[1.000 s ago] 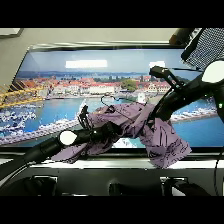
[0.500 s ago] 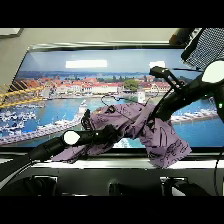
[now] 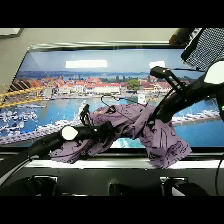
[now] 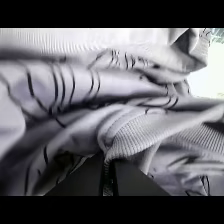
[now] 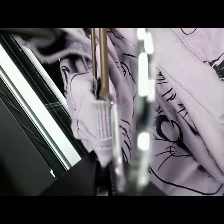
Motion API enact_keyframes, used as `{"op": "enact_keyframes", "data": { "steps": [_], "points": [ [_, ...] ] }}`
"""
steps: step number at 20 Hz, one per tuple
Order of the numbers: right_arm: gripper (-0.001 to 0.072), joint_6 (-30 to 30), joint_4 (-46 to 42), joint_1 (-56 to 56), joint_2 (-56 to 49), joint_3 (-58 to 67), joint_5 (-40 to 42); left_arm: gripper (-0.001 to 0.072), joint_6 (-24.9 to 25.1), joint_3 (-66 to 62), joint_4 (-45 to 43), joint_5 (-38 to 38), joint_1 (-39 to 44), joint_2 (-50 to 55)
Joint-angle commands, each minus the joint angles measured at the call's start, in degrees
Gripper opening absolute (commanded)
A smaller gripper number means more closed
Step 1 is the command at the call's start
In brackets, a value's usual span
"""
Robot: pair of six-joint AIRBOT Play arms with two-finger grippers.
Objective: Fold the clothes and pants, and hang the long-sleeved shirts on hangers.
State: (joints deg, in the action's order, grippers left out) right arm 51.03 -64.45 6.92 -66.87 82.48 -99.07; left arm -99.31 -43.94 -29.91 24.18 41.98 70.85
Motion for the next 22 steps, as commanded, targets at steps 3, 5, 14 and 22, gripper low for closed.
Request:
{"op": "enact_keyframes", "data": {
  "steps": [3, 5, 14, 22],
  "points": [
    [0.0029, 6.4, -6.0, 8.3, 0.9, 0.0, -0.5, 0.0023, 0.3, -3.9, -11.1, 8.1, -10.8, 0.0],
    [0.0029, 8.7, -9.4, 10.9, 0.9, 0.0, -1.1, 0.0023, 0.3, -4.2, -11.3, 10.1, -14.8, 0.1],
    [0.0028, 14.0, -11.6, 17.0, 1.7, 0.0, -4.7, 0.0023, 6.6, -4.2, -11.3, 11.8, -21.5, 0.1],
    [0.0027, 16.0, -11.9, 21.6, 1.7, 0.0, -3.6, 0.0024, 11.1, -6.4, -11.3, 11.8, -23.1, 0.1]
  ]
}}
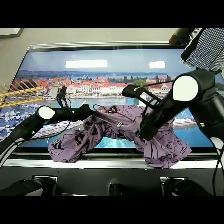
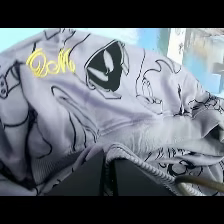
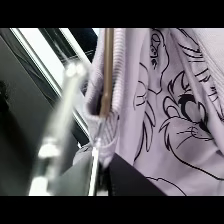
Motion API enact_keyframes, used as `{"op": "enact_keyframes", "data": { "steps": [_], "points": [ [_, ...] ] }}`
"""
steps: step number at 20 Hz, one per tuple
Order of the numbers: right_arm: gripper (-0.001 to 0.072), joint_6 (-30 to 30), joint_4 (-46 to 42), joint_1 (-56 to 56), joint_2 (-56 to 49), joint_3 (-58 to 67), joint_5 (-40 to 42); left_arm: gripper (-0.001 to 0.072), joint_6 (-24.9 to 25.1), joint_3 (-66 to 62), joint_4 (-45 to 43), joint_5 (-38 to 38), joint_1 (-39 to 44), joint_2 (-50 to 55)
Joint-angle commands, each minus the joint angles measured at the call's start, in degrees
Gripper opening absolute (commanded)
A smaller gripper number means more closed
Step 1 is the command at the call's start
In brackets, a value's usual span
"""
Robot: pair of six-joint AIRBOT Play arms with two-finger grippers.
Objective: Fold the clothes and pants, and hang the long-sleeved shirts on hangers.
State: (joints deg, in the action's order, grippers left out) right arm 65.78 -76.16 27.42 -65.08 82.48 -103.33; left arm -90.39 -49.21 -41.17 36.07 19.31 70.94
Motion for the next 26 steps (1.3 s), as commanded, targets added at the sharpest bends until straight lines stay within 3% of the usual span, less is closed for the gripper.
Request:
{"op": "enact_keyframes", "data": {
  "steps": [1, 9, 14, 26],
  "points": [
    [0.0027, 1.2, -0.6, 1.1, -0.2, 0.0, 0.6, 0.0024, 2.2, -1.9, -0.1, -0.1, -0.4, 0.0],
    [0.0026, 1.7, -1.4, 1.1, -3.1, 0.0, 2.7, 0.0023, 6.9, -7.3, -0.6, 0.9, -0.4, 0.0],
    [0.0026, 2.7, -4.6, 1.1, -4.1, 0.0, 3.1, 0.0023, 6.8, -10.6, -5.4, 3.7, -0.4, 0.0],
    [0.0026, 9.0, -6.8, 1.1, -7.6, 0.0, 3.7, 0.0023, 5.4, -16.2, -6.2, 7.2, -1.1, 0.0]
  ]
}}
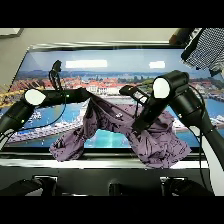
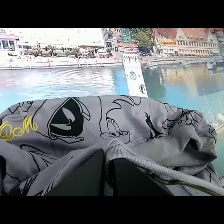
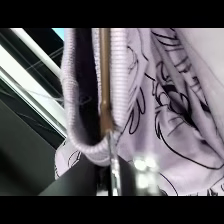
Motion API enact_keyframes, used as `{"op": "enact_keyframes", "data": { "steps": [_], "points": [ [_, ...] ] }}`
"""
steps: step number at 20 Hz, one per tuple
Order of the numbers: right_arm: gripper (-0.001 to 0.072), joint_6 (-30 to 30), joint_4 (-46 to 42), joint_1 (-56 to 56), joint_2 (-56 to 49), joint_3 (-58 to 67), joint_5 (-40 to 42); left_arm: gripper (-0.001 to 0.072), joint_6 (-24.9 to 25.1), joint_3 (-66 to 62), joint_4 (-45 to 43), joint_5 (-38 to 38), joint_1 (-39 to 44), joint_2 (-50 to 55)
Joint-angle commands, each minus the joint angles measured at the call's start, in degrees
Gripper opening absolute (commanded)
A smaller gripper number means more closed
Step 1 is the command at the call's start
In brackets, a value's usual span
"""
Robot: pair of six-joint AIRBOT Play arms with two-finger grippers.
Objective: Fold the clothes and pants, and hang the long-sleeved shirts on hangers.
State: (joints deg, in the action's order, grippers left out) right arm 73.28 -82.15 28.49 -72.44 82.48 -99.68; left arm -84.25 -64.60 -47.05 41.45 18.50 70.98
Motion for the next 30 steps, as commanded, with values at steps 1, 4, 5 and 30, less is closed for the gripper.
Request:
{"op": "enact_keyframes", "data": {
  "steps": [1, 4, 5, 30],
  "points": [
    [0.0026, 2.1, -0.1, 0.0, -0.4, 0.0, 1.2, 0.0023, -0.8, -1.8, -0.4, 2.6, -0.2, 0.0],
    [0.0026, 4.7, 3.8, 0.0, -1.7, 0.0, 7.3, 0.0023, -3.7, -5.4, -0.3, 4.7, 0.5, 0.0],
    [0.0026, 5.5, 5.6, 0.0, -2.6, 0.0, 10.2, 0.0023, -3.8, -6.9, -0.3, 5.6, 0.6, -0.1],
    [0.0026, -33.9, 11.0, -0.3, -3.2, 1.2, 8.1, 0.0715, 33.2, -7.2, -10.8, 34.7, -5.2, -8.5]
  ]
}}
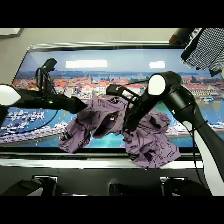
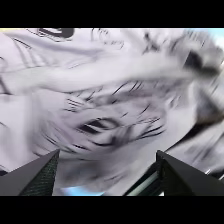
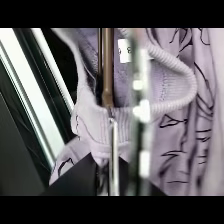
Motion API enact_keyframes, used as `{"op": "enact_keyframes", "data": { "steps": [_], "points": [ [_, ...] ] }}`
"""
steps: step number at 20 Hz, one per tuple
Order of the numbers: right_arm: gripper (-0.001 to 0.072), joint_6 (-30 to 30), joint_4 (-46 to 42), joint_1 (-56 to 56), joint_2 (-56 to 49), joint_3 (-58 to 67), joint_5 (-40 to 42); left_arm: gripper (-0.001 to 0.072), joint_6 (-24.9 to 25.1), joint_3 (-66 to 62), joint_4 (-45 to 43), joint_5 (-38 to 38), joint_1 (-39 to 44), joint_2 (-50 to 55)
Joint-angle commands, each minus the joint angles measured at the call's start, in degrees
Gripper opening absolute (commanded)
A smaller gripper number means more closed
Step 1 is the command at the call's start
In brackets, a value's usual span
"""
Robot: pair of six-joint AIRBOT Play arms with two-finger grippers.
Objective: Fold the clothes and pants, and hang the long-sleeved shirts on hangers.
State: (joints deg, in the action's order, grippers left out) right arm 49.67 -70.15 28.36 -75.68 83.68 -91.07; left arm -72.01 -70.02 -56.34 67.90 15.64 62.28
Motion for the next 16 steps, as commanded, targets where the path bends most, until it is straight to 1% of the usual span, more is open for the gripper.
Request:
{"op": "enact_keyframes", "data": {
  "steps": [1, 2, 3, 5, 7, 8, 9, 11, 12, 13, 15, 16],
  "points": [
    [0.0026, -12.5, -1.0, -0.1, 0.0, 0.0, -0.2, 0.0715, 28.0, -1.2, -2.7, 10.8, -2.0, 0.3],
    [0.0026, -14.7, -1.0, -0.1, 0.0, 0.0, 0.0, 0.0714, 32.3, 0.2, -2.7, 11.5, -1.9, 0.3],
    [0.0026, -16.3, -1.0, -0.1, 0.0, 0.0, 0.6, 0.0712, 34.1, 1.7, -1.7, 11.4, -1.7, 0.3],
    [0.0027, -17.6, -1.0, -0.1, 0.0, 0.0, 2.3, 0.0705, 38.3, 6.1, -0.2, 9.9, -0.9, 0.3],
    [0.0027, -17.6, -0.5, -0.1, 0.0, 0.0, 3.0, 0.0698, 44.7, 10.2, -0.2, 6.7, 0.6, 0.3],
    [0.0027, -17.6, 0.0, -0.1, 0.0, 0.0, 2.8, 0.0699, 46.9, 11.6, -0.2, 4.1, 1.4, 0.3],
    [0.0027, -17.6, 0.6, -0.1, 0.0, 0.0, 2.6, 0.0698, 48.2, 12.7, -0.2, 1.2, 2.3, 0.3],
    [0.0027, -17.6, 1.6, -0.1, 0.0, 0.0, 2.5, 0.0694, 48.2, 13.2, -0.2, -4.2, 3.8, 1.1],
    [0.0027, -17.6, 1.9, -0.1, 0.0, 0.0, 2.7, 0.0627, 48.2, 13.2, -0.2, -5.7, 4.4, 1.6],
    [0.0028, -17.5, 2.1, -0.1, 0.0, 0.0, 2.9, 0.0482, 48.2, 13.2, -0.2, -6.1, 5.0, 2.2],
    [0.0029, -17.5, 2.1, -0.1, 0.0, 0.0, 3.1, 0.0053, 48.2, 13.2, -0.2, -6.1, 5.7, 3.2],
    [0.0030, -17.4, 2.1, -0.1, 0.0, 0.0, 2.8, 0.0027, 48.2, 13.2, -0.1, -6.1, 5.8, 3.5]
  ]
}}
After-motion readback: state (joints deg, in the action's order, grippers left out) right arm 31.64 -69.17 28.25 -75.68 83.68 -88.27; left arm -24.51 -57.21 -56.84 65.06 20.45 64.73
